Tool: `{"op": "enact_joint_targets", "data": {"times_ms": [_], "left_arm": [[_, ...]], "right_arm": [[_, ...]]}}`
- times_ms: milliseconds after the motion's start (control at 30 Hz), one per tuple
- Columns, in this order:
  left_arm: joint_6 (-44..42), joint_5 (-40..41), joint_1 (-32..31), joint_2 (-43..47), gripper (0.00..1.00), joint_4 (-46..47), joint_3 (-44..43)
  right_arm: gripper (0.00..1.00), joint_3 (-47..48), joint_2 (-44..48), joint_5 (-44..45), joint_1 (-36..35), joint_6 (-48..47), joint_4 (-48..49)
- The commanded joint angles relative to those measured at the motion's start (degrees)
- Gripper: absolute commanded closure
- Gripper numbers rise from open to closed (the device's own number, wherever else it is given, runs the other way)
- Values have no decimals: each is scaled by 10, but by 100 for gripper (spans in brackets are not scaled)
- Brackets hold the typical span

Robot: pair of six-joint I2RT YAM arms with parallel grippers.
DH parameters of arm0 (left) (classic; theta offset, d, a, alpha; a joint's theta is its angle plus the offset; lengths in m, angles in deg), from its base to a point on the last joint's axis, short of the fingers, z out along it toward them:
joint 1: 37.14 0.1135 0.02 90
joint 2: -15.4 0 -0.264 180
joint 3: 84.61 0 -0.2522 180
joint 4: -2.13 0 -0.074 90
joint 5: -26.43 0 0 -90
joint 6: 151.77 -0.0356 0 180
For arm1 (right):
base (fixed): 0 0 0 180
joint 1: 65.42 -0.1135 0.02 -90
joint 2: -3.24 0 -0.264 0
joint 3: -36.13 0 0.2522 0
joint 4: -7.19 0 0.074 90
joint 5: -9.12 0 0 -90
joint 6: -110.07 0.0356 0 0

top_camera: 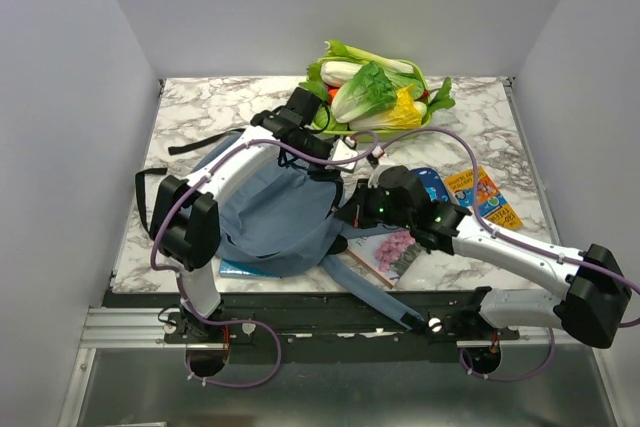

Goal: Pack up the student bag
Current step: Unzip the student bag at the center of the board.

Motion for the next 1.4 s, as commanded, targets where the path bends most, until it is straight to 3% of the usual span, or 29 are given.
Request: {"op": "enact_joint_targets", "data": {"times_ms": [0,67,233,433,533,567,667,800,867,900,933,1033,1133,1233,1367], "left_arm": [[-30,-28,6,-17,41,24,-36],[-141,-18,-4,-32,41,-83,-50],[-248,7,-9,-82,43,-253,-95],[-287,29,-20,-113,44,-300,-127],[-258,27,-30,-118,56,-270,-126],[-248,25,-33,-119,69,-258,-126],[-178,4,-35,-119,100,-192,-118],[-61,10,-34,-103,100,-72,-95],[22,30,-29,-80,100,43,-80],[100,53,-26,-73,100,79,-67],[141,68,-21,-67,100,149,-63],[285,157,-2,-48,100,239,-64],[391,232,20,-39,100,249,-82],[438,279,26,-28,100,242,-87],[536,305,28,-6,100,262,-67]], "right_arm": [[99,-4,8,0,1,6,25],[99,-5,8,5,1,8,24],[99,-5,6,9,1,8,33],[100,2,-1,1,1,6,38],[99,5,0,0,1,5,38],[99,5,2,0,1,4,38],[99,3,8,-1,1,4,41],[100,-6,22,-2,1,5,49],[99,-6,29,4,1,5,48],[99,-7,33,8,1,7,44],[99,-7,36,14,1,8,39],[99,6,42,51,1,20,-8],[99,8,46,78,1,32,-37],[99,22,36,75,-1,37,-46],[99,61,1,75,-20,37,-56]]}}
